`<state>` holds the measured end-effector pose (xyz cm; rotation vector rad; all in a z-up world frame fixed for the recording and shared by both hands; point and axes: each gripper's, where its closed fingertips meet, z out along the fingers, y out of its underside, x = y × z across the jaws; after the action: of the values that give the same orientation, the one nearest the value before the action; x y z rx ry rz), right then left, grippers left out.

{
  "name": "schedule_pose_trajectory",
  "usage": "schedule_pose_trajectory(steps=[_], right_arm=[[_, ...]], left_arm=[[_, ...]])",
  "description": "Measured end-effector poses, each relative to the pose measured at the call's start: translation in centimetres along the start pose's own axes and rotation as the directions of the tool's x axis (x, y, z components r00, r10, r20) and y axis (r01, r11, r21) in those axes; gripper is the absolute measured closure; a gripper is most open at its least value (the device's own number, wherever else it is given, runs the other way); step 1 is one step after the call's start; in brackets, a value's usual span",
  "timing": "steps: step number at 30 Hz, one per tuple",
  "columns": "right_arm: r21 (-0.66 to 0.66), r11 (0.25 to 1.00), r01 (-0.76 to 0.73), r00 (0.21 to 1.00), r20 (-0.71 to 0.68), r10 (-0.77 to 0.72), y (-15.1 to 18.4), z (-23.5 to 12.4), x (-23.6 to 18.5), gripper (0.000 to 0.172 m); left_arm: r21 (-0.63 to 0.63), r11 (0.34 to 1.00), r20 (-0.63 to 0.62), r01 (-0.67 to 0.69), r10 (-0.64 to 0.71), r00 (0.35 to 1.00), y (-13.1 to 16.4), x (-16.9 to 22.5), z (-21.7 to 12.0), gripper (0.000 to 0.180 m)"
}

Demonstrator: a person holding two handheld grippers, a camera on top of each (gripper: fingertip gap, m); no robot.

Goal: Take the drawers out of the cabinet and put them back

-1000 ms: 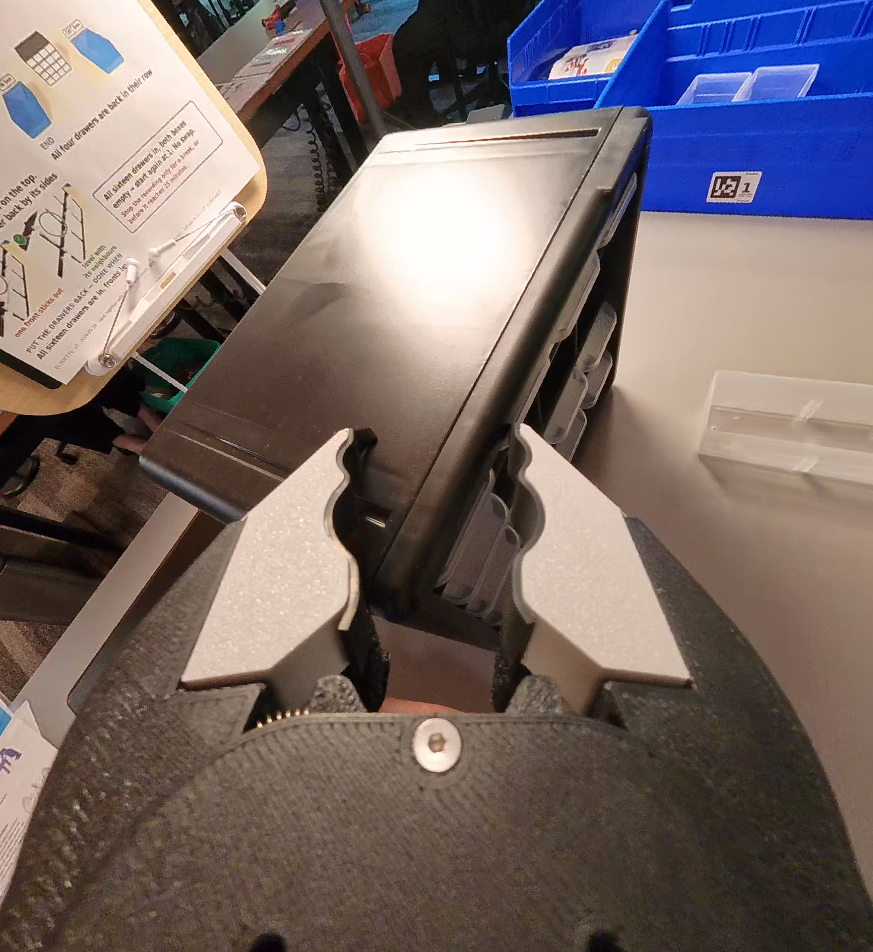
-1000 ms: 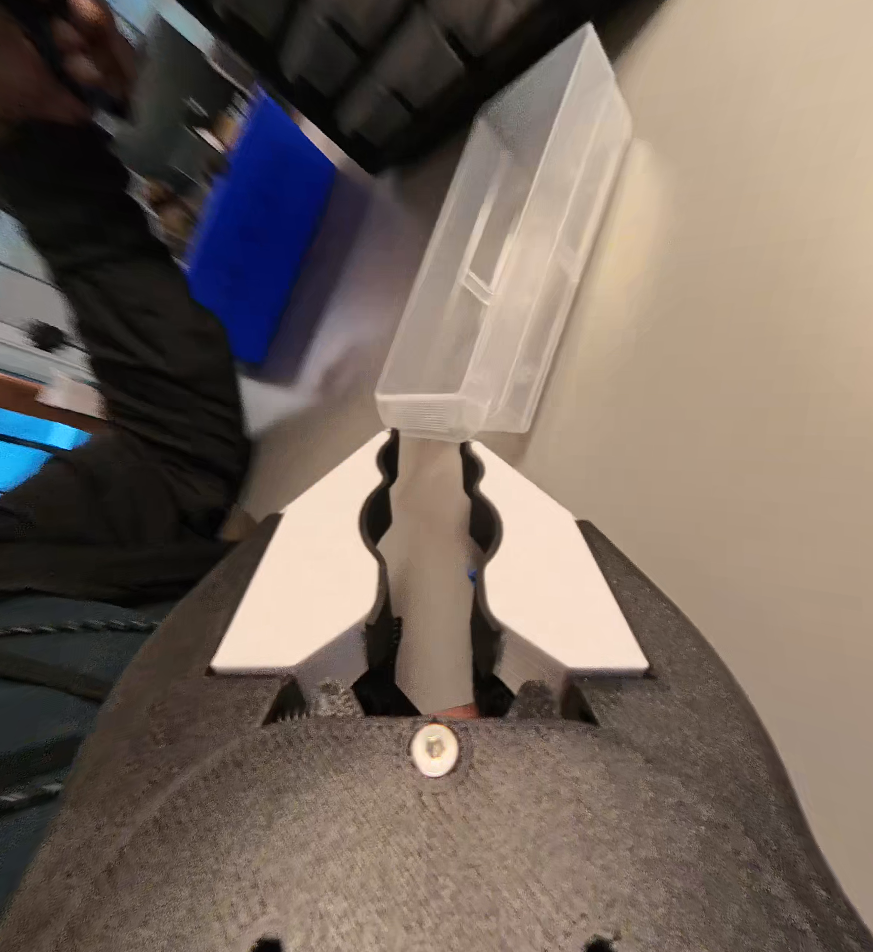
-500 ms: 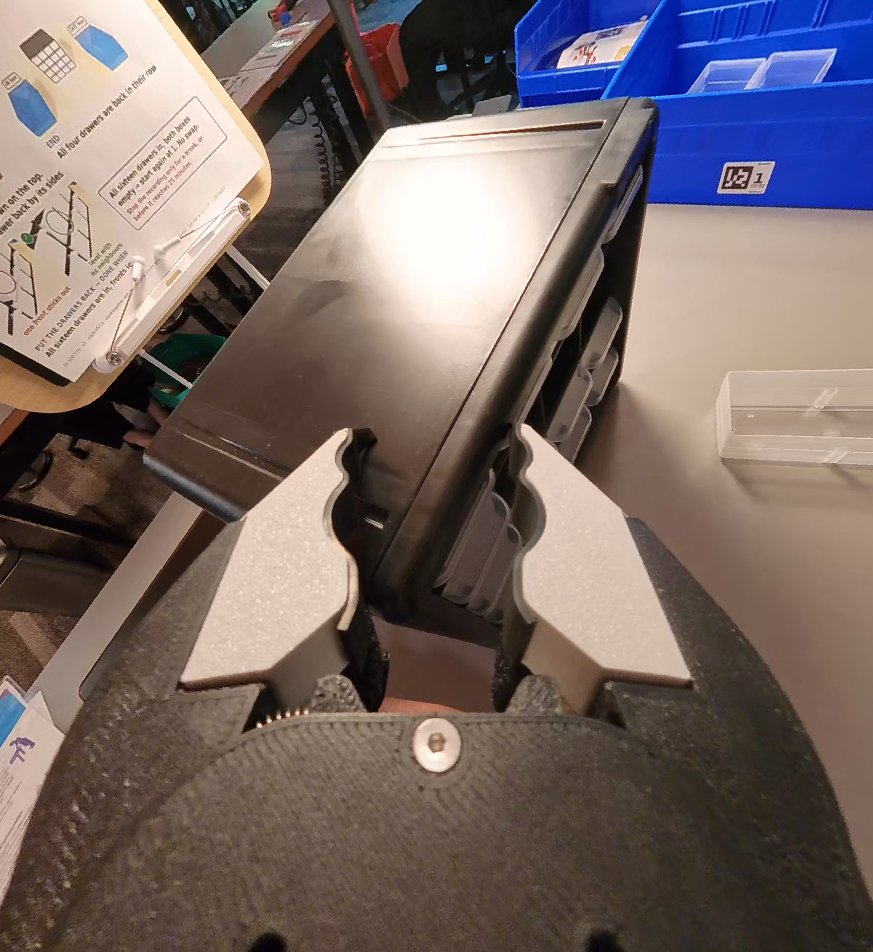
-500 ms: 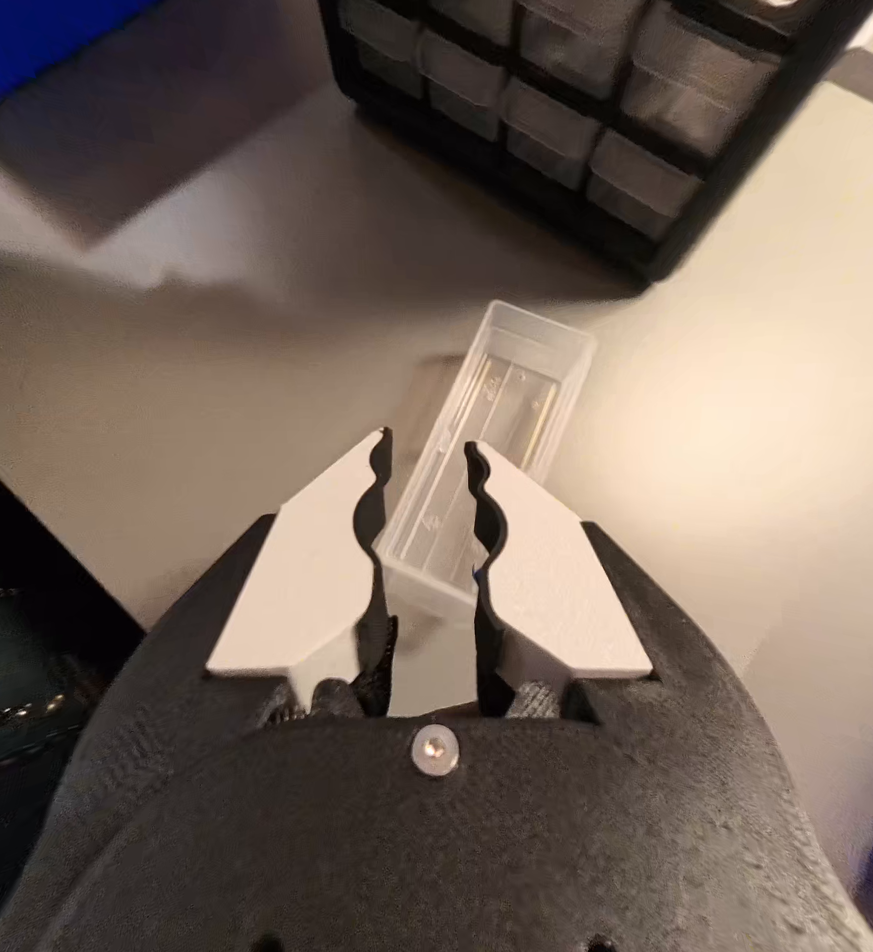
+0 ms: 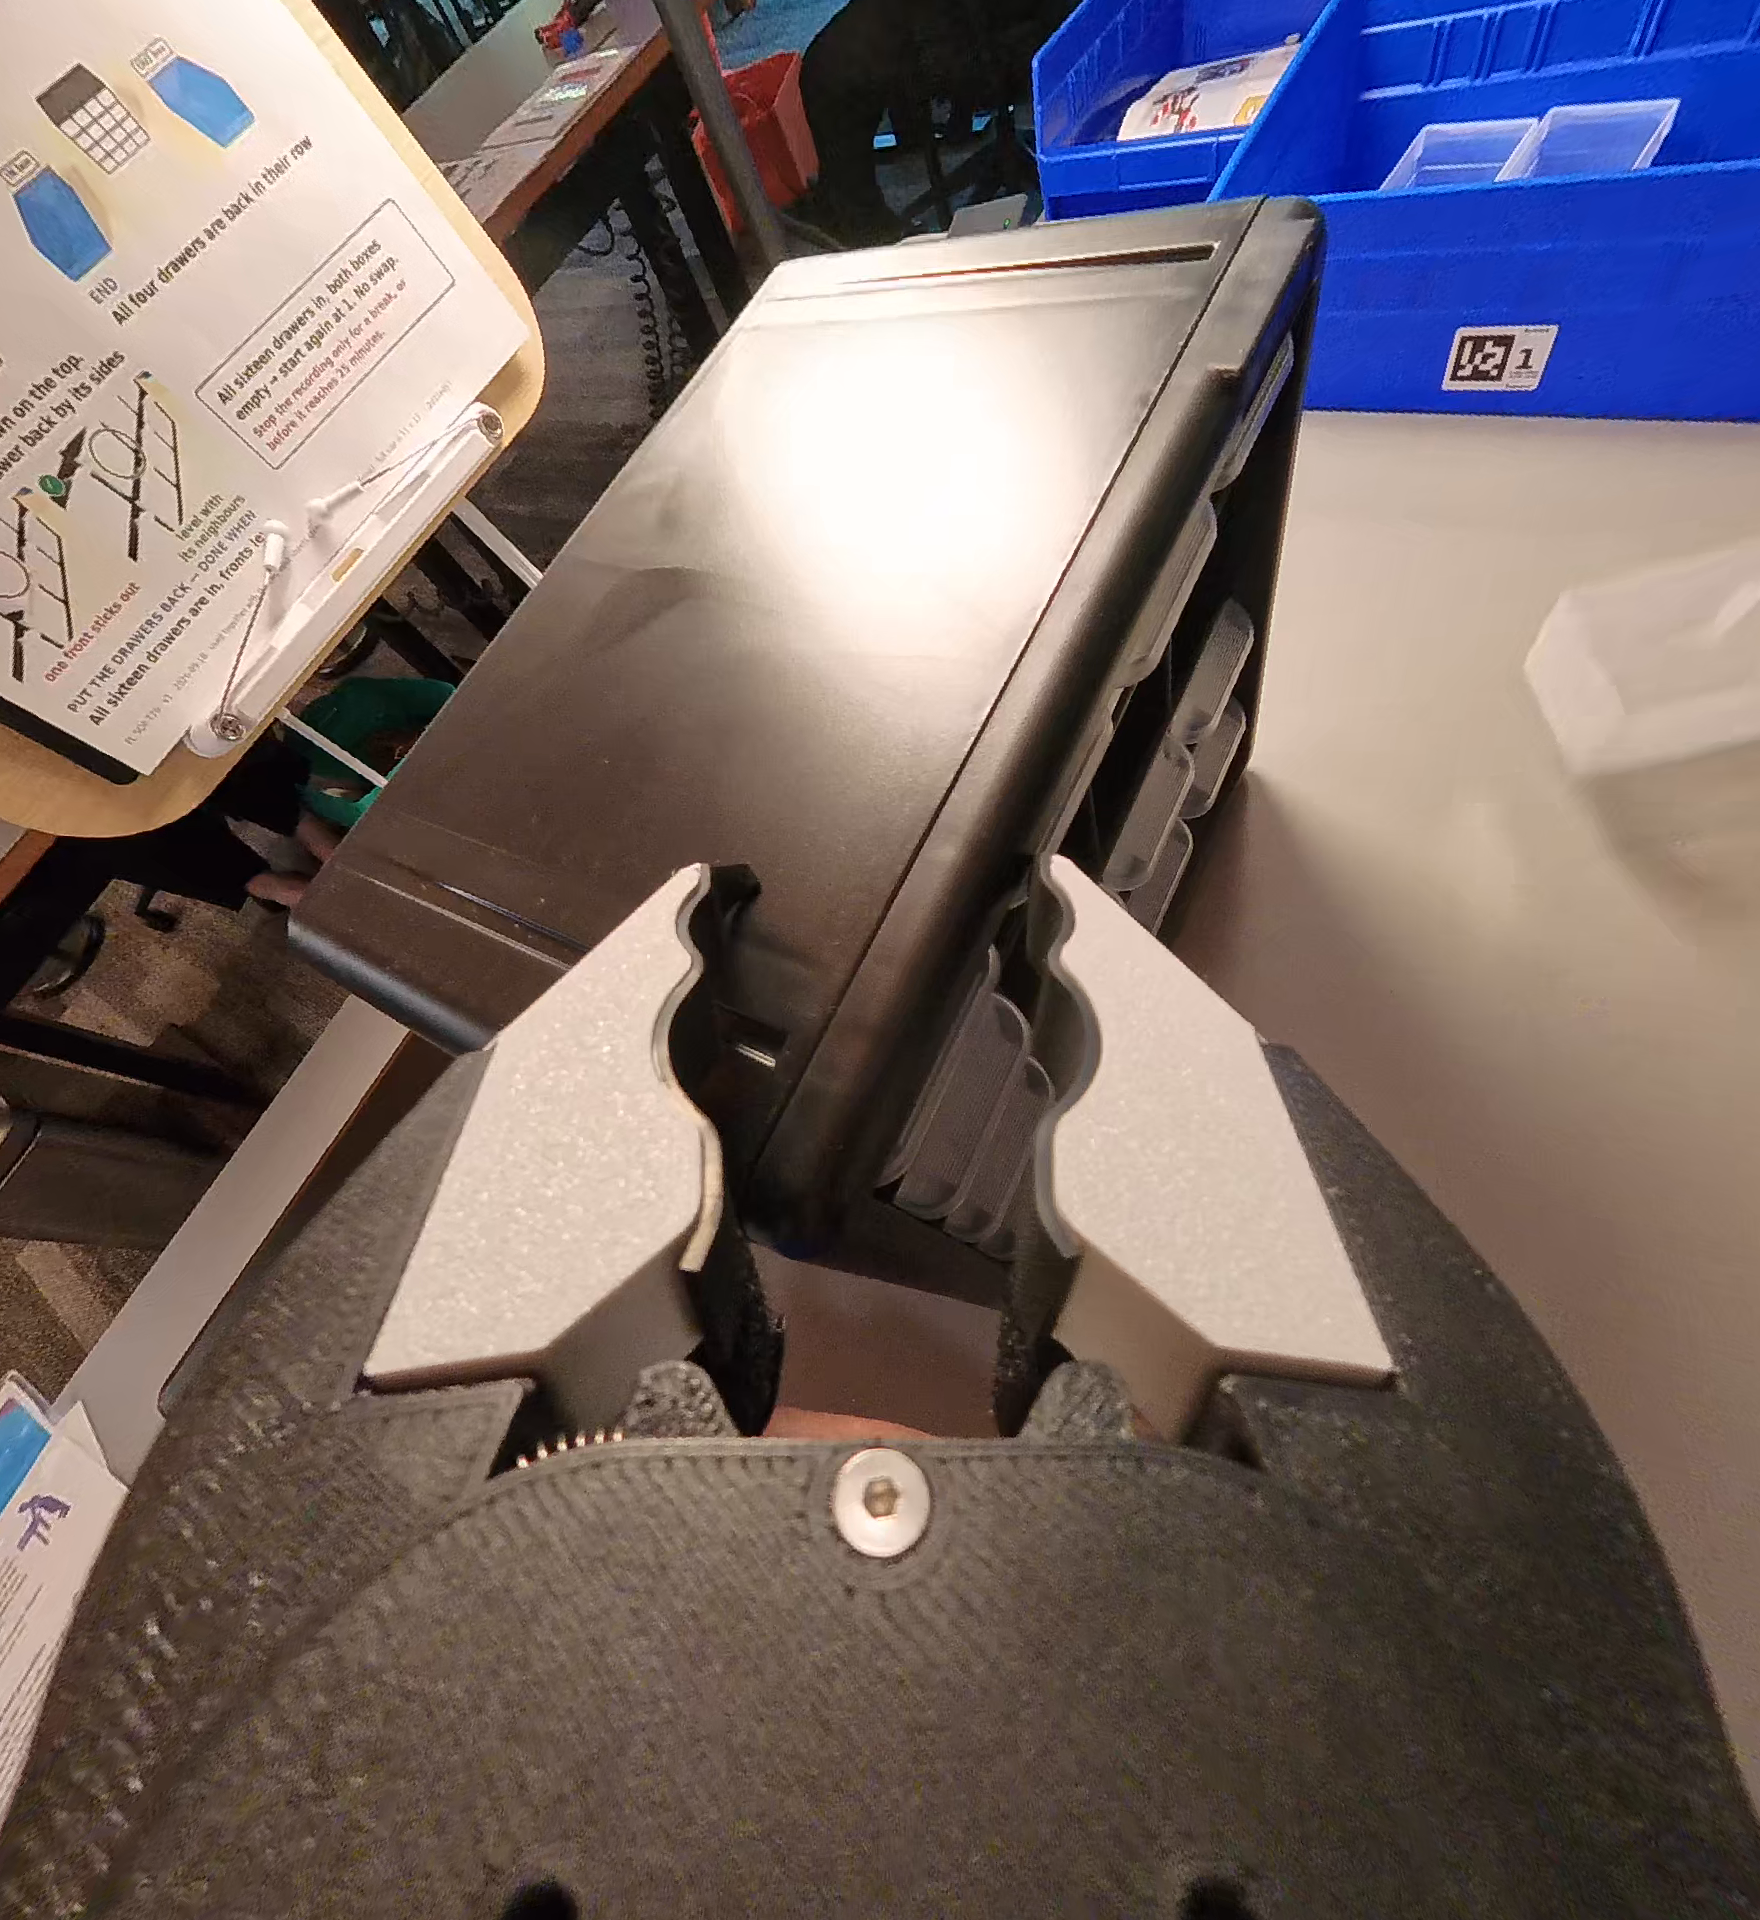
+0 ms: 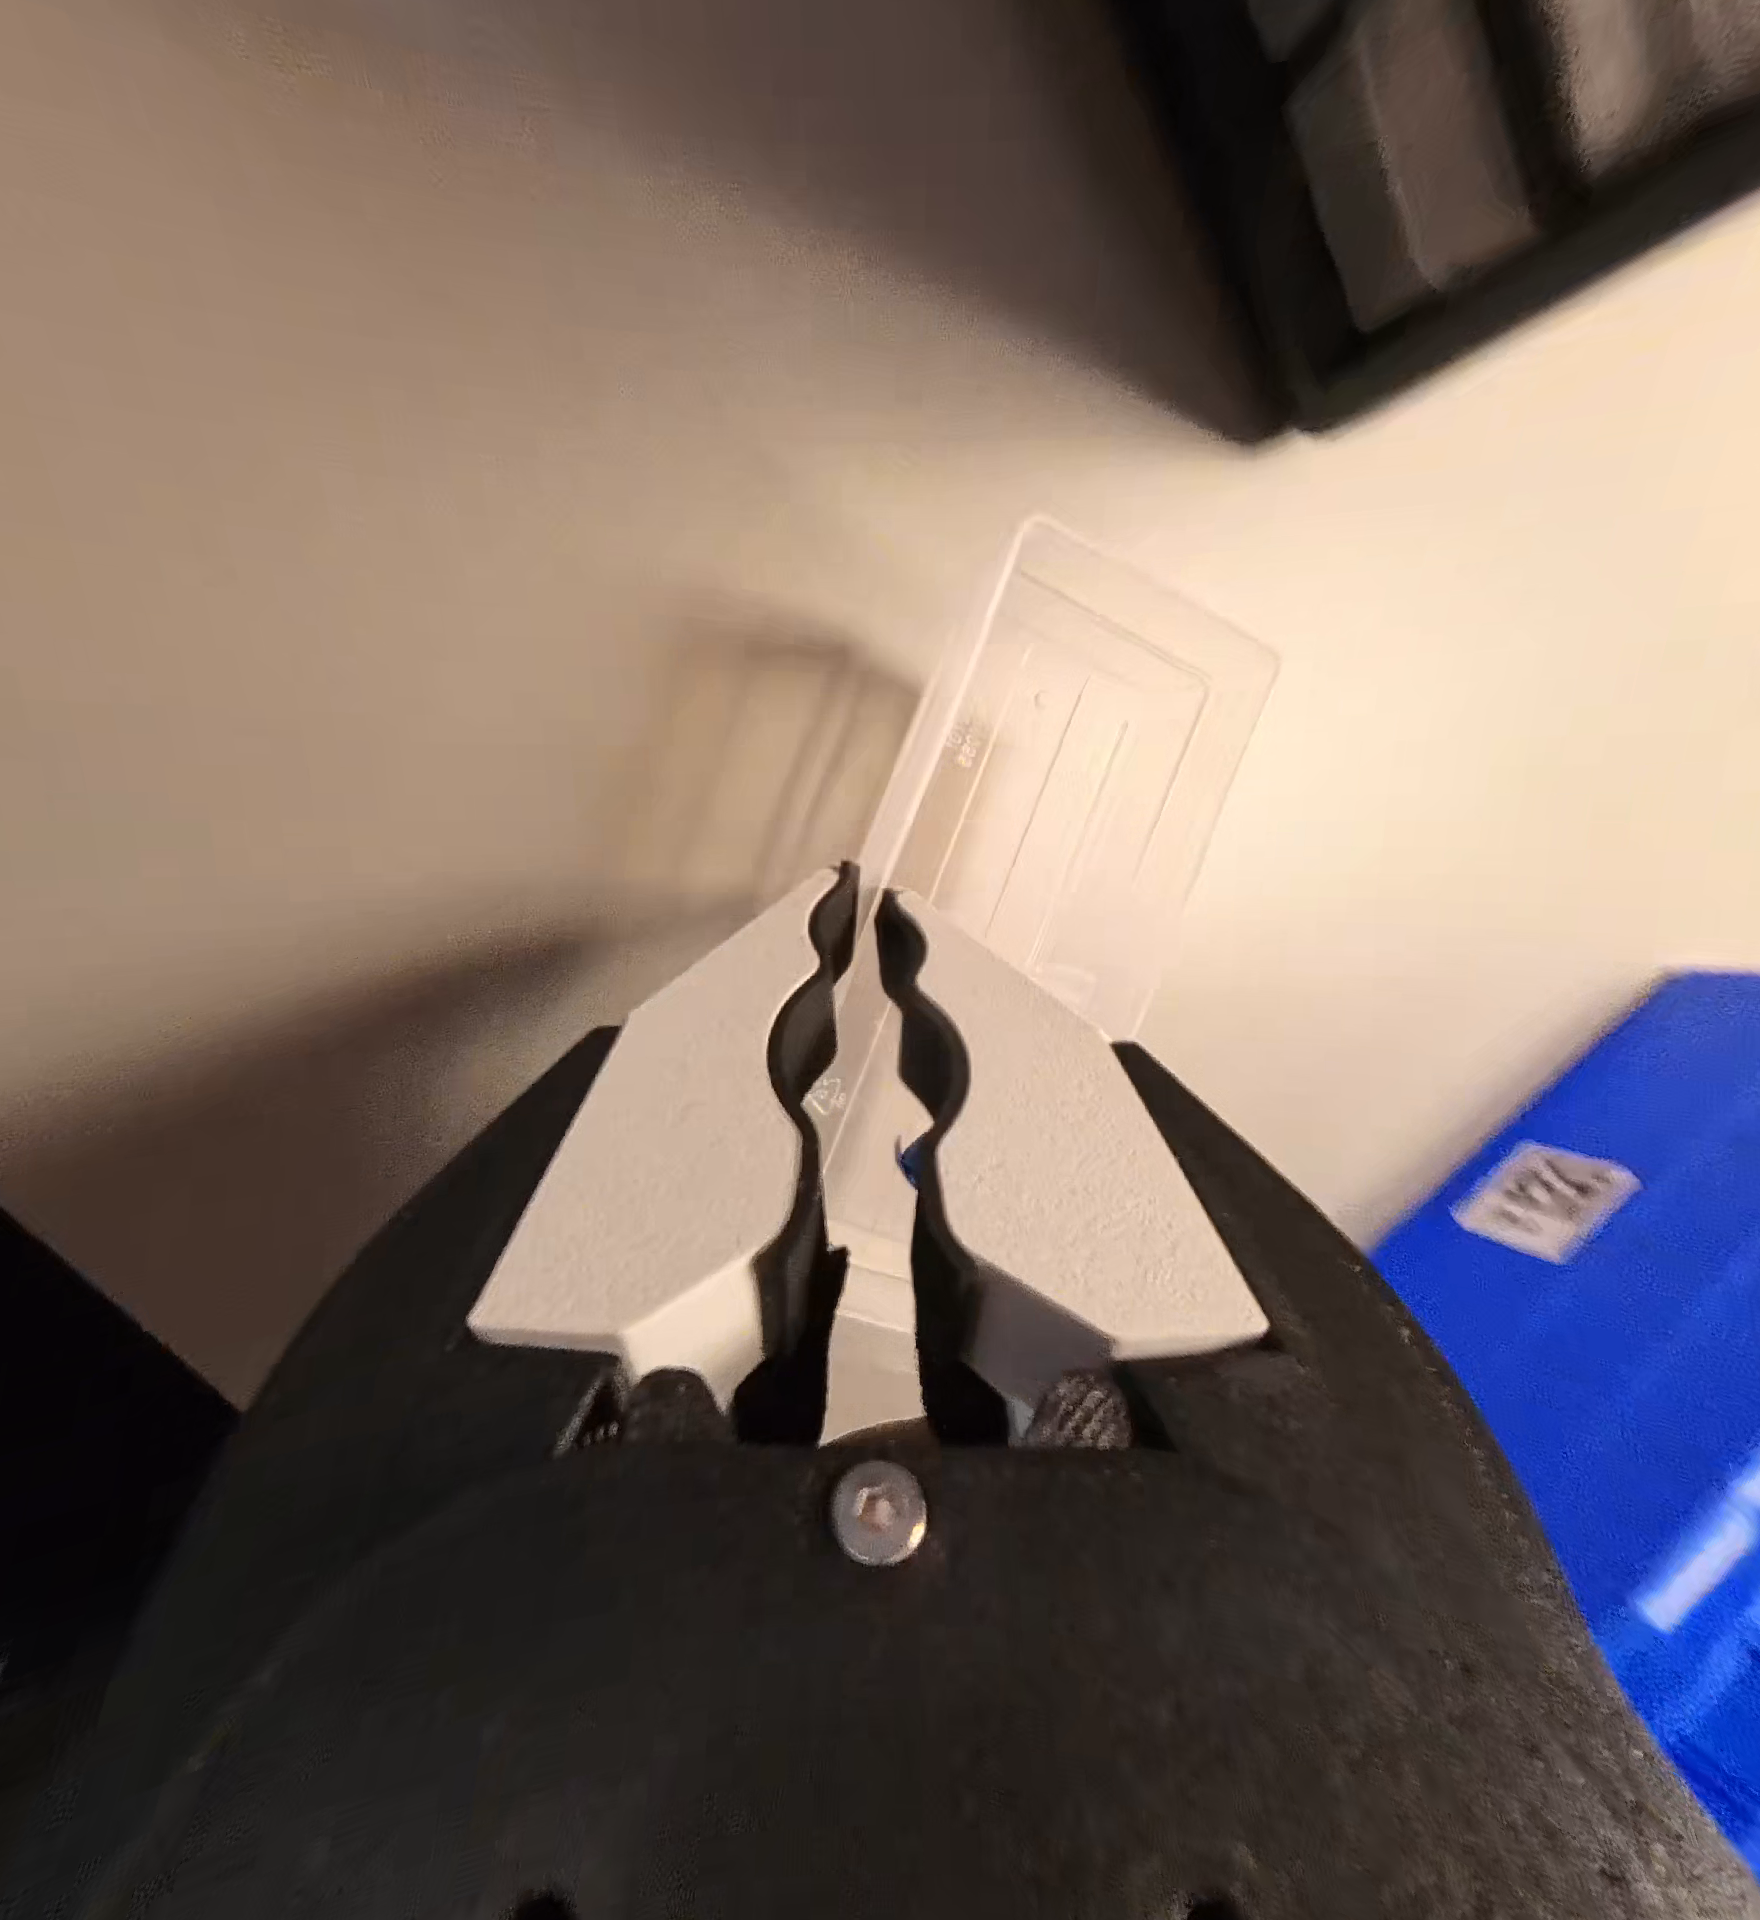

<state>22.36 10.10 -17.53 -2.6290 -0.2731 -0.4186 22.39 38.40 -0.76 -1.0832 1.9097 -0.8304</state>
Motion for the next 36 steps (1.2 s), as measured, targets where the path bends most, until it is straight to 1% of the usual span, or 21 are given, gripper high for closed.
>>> schedule_pose_trajectory(steps=[1,7,9,10,12,15,17,20,22,23,25,26,27,28,30,32,34,36], right_arm=[[-0.011,1.000,0.001,1.000,-0.025,-0.001,1.1,-1.2,1.2,0.167],[-0.051,0.999,-0.017,0.974,-0.228,0.005,7.1,-10.9,11.4,0.167],[-0.106,0.994,0.020,0.964,-0.261,-0.047,9.8,-13.0,14.4,0.168],[-0.138,0.989,0.060,0.966,-0.242,-0.092,11.3,-13.3,15.3,0.168],[-0.193,0.971,0.142,0.975,-0.142,-0.171,14.6,-12.9,16.0,0.168],[-0.271,0.940,0.209,0.977,0.024,-0.210,19.3,-10.9,16.3,0.168],[-0.298,0.916,0.269,0.963,0.112,-0.246,21.1,-9.5,16.4,0.168],[-0.265,0.903,0.340,0.932,0.225,-0.285,21.0,-7.1,15.9,0.167],[-0.297,0.869,0.395,0.908,0.269,-0.321,21.4,-5.5,16.1,0.167],[-0.330,0.841,0.429,0.897,0.268,-0.353,21.9,-4.5,16.8,0.167],[-0.387,0.794,0.468,0.884,0.191,-0.428,22.5,-2.7,19.3,0.165],[-0.420,0.782,0.461,0.885,0.157,-0.438,23.0,-2.1,20.4,0.159],[-0.437,0.780,0.448,0.890,0.139,-0.434,23.3,-1.8,21.1,0.146],[-0.439,0.790,0.429,0.899,0.115,-0.424,23.5,-1.6,21.7,0.139],[-0.419,0.826,0.377,0.922,0.079,-0.380,23.4,-2.1,22.0,0.135],[-0.378,0.873,0.309,0.946,0.027,-0.324,22.8,-3.4,22.0,0.133],[-0.300,0.925,0.231,0.966,-0.044,-0.256,21.1,-5.3,21.8,0.133],[-0.219,0.962,0.163,0.972,-0.133,-0.195,18.8,-7.4,21.5,0.133]], left_arm=[[0.000,1.000,0.001,0.000,0.000,1.000,0.0,0.0,0.0,0.122],[-0.001,1.000,0.001,0.000,0.000,1.000,0.0,0.0,0.0,0.122],[-0.002,1.000,0.002,0.000,0.000,1.000,0.0,0.0,0.0,0.121],[-0.002,1.000,0.002,0.000,0.000,1.000,0.0,0.0,0.0,0.121],[-0.003,1.000,0.005,-0.001,0.001,1.000,0.0,0.0,0.0,0.121],[-0.006,1.000,0.010,-0.003,0.003,1.000,0.0,0.0,0.1,0.120],[-0.010,1.000,0.016,-0.007,0.007,1.000,0.0,-0.1,0.1,0.120],[-0.014,1.000,0.022,-0.009,0.009,1.000,0.0,-0.1,0.2,0.118],[-0.015,1.000,0.024,-0.009,0.009,1.000,0.1,-0.2,0.3,0.117],[-0.015,1.000,0.025,-0.008,0.009,1.000,0.1,-0.2,0.3,0.116],[-0.016,1.000,0.026,-0.008,0.008,1.000,0.1,-0.2,0.4,0.116],[-0.016,1.000,0.026,-0.008,0.008,1.000,0.1,-0.2,0.4,0.116],[-0.016,1.000,0.027,-0.008,0.009,1.000,0.1,-0.2,0.4,0.116],[-0.016,1.000,0.027,-0.008,0.008,1.000,0.1,-0.2,0.4,0.116],[-0.017,1.000,0.026,-0.007,0.008,1.000,0.1,-0.2,0.4,0.116],[-0.017,1.000,0.023,-0.007,0.008,1.000,0.1,-0.2,0.4,0.116],[-0.017,1.000,0.021,-0.008,0.008,1.000,0.1,-0.2,0.4,0.116],[-0.017,1.000,0.020,-0.008,0.008,1.000,0.1,-0.2,0.4,0.116]])
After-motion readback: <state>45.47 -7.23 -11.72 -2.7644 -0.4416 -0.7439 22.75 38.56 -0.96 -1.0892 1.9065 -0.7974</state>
